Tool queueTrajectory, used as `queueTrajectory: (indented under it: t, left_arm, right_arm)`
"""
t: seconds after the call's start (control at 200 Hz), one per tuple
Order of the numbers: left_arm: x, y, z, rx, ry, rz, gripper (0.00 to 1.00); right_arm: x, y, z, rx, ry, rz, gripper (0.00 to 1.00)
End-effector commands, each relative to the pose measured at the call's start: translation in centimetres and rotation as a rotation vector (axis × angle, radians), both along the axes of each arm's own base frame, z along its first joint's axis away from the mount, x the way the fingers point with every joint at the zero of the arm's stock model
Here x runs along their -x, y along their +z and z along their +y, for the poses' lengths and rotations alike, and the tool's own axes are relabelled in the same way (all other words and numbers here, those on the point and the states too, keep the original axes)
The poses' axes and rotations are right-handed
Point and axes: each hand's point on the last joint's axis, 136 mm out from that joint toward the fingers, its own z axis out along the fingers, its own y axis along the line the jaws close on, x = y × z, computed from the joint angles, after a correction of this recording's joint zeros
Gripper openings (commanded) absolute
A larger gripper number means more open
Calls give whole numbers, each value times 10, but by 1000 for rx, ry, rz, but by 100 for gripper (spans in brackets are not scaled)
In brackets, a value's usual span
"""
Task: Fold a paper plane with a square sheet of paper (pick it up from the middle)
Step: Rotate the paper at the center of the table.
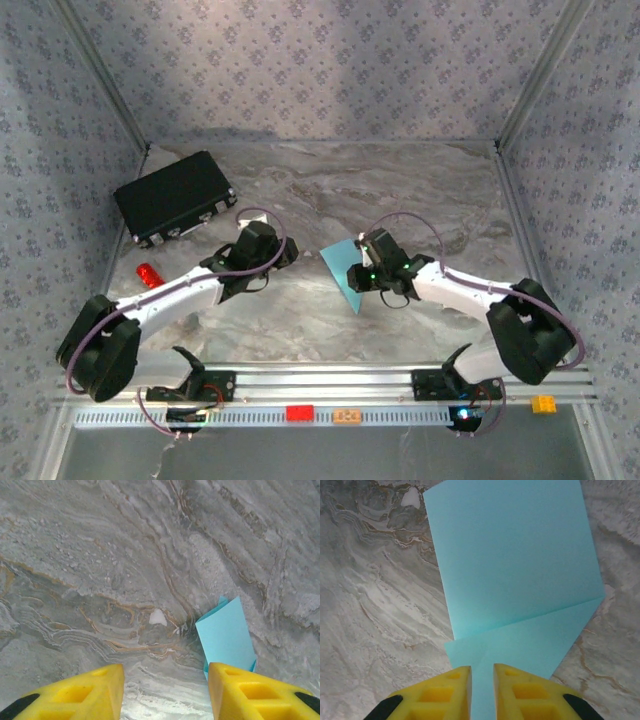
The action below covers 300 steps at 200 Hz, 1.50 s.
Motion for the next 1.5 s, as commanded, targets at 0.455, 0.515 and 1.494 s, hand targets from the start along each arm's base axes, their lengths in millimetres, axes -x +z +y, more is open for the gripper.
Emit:
queueTrajectory:
  t: [0.455,0.515,1.494]
  left_arm:
    - [-6,6,-23,59,-65,17,38]
    - [-7,5,-23,60,-64,18,38]
    - [0,-4,-130,248,-449,127,18]
  right_arm:
    - [2,-52,5,-134,-205,289,10]
    - [3,-60,-1,-129,-281,325,10]
    - [3,1,-67,-282,-584,125,18]
